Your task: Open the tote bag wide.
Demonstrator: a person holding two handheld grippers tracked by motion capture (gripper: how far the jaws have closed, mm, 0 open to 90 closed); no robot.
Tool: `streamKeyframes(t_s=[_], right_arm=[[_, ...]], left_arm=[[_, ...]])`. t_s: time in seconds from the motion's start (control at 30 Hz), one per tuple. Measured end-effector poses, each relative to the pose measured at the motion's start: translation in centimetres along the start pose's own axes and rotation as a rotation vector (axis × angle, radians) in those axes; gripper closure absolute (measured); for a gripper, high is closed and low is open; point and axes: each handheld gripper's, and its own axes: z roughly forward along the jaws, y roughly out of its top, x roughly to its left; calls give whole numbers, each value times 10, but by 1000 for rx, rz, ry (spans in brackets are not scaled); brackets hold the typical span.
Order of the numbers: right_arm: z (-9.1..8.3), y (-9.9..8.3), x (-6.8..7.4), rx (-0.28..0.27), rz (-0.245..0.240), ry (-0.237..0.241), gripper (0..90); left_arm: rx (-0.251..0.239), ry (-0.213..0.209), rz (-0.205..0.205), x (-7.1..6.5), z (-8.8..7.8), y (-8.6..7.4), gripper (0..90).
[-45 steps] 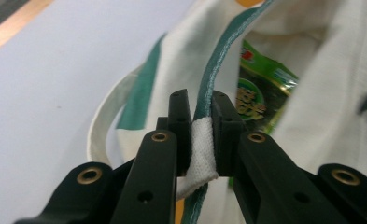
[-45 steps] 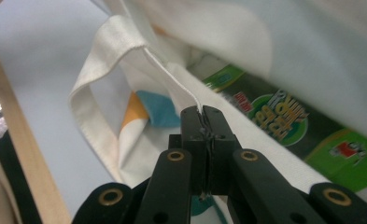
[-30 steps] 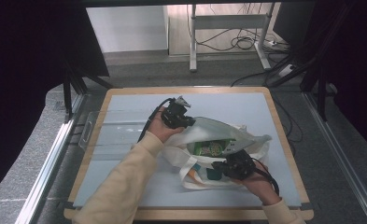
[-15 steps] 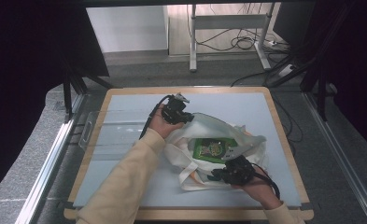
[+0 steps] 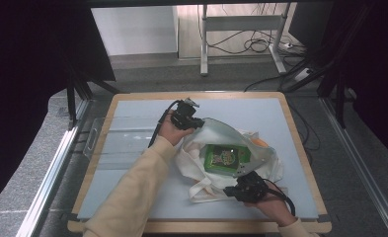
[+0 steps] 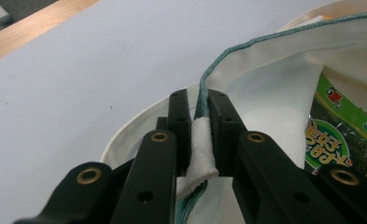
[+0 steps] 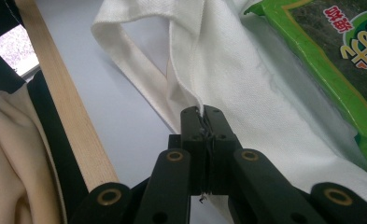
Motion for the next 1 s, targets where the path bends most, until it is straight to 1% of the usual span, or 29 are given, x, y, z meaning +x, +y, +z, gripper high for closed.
streamKeyframes(t_s=[0.1,0.13,0.2,0.27,0.33,0.37,0.43,0.5,0.57,0.6,0.63,0.7,0.73,0.83,0.93,1.0], right_arm=[[0,0,0,3,-2,-2,872],[0,0,0,2,-5,-1,871],[0,0,0,1,0,1,867],[0,-1,-1,0,5,3,857],[0,0,0,-3,-1,1,843],[0,0,0,-3,-2,0,828],[0,1,1,-6,3,-2,773],[0,3,1,-4,12,-2,705],[0,5,2,-6,13,2,645],[-1,6,4,-13,8,-6,610],[-1,7,4,-15,9,-11,594],[-4,8,5,-35,1,-23,541],[-5,9,5,-48,10,-32,520],[-10,11,4,-76,34,-46,459],[-15,12,2,-110,61,-53,436],[-19,13,0,-130,74,-60,428]], left_arm=[[-9,1,6,-4,-2,1,816],[-5,0,17,-4,-3,1,816],[-16,1,14,-6,-5,1,815],[-20,-5,17,-7,-7,1,811],[-14,-23,18,-8,-8,-1,796],[-15,-40,16,-8,-10,-2,777],[-22,-65,24,-10,-15,-4,704],[-45,-73,25,-12,-23,-6,633],[-59,-68,32,-13,-32,-8,553],[-65,-62,36,-14,-36,-8,513],[-75,-55,35,-14,-42,-9,481],[-85,-59,35,-15,-54,-10,418],[-94,-59,35,-16,-58,-11,396],[-117,-56,58,-21,-75,-15,367],[-136,-82,65,-26,-86,-23,356],[-145,-95,69,-30,-90,-29,354]])
